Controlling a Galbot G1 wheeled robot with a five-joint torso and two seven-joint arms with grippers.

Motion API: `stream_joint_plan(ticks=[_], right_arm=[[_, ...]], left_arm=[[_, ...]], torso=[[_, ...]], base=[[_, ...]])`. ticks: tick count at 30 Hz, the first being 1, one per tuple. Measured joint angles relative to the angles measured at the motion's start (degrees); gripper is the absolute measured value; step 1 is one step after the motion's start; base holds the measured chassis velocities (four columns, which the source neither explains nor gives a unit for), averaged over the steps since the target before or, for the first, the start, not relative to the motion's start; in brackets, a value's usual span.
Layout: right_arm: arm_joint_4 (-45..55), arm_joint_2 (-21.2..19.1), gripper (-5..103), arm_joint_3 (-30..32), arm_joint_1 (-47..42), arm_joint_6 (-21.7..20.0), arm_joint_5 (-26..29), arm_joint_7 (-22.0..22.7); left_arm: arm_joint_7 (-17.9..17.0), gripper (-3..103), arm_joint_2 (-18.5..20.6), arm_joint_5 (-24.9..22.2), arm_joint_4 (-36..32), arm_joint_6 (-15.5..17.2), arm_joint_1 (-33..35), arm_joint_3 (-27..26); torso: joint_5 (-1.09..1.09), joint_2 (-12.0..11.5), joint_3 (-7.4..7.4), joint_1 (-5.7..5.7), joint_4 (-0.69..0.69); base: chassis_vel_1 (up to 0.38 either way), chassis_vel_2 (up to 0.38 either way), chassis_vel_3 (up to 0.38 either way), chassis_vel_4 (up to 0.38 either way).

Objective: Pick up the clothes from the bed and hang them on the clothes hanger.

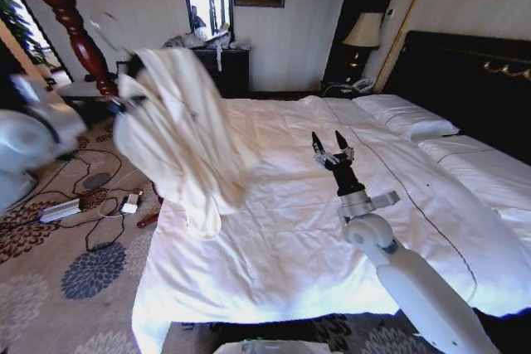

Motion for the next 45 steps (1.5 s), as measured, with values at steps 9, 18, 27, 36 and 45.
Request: stream_joint_plan(ticks=[9, 18, 27, 36, 45], right_arm=[[1.04, -0.23, 100, 0.43, -1.55, 0.02, -1.23, -0.07], [1.67, -0.85, 100, 1.24, -2.95, 0.24, -2.82, -0.17], [1.42, -1.53, 100, 2.03, -2.87, 0.45, -3.31, -0.45], [0.31, -1.3, 100, 2.04, -2.83, 0.81, -3.82, -0.69], [-0.04, -1.18, 100, 2.05, -3.05, 0.89, -3.96, -0.72]], left_arm=[[7.41, 18, -3.34, -1.34, 12.6, 2.71, -22.36, 19.18], [4.4, 18, -12.78, -2.87, 25.9, 4.74, -39.76, 32.45], [2.06, 18, -19.75, -1.45, 37.08, 6.18, -47.76, 35.97], [-0.56, 18, -22.07, -0.7, 40.45, 8.43, -48.53, 36.49], [-1.0, 18, -22.35, -0.46, 41.18, 8.48, -47.83, 35.67]], torso=[[0.02, -0.01, 0.0, 0.0, -0.07], [0.02, -0.01, 0.0, 0.0, -0.09], [0.01, 0.0, 0.0, 0.0, -0.07], [0.0, 0.0, 0.01, 0.0, -0.06], [0.0, 0.0, 0.01, 0.0, -0.07]], base=[[0.0, 0.0, 0.0, 0.0], [0.0, 0.0, 0.0, 0.0], [0.0, 0.0, 0.0, 0.0], [0.0, 0.0, 0.0, 0.0], [0.0, 0.0, 0.0, 0.0]])
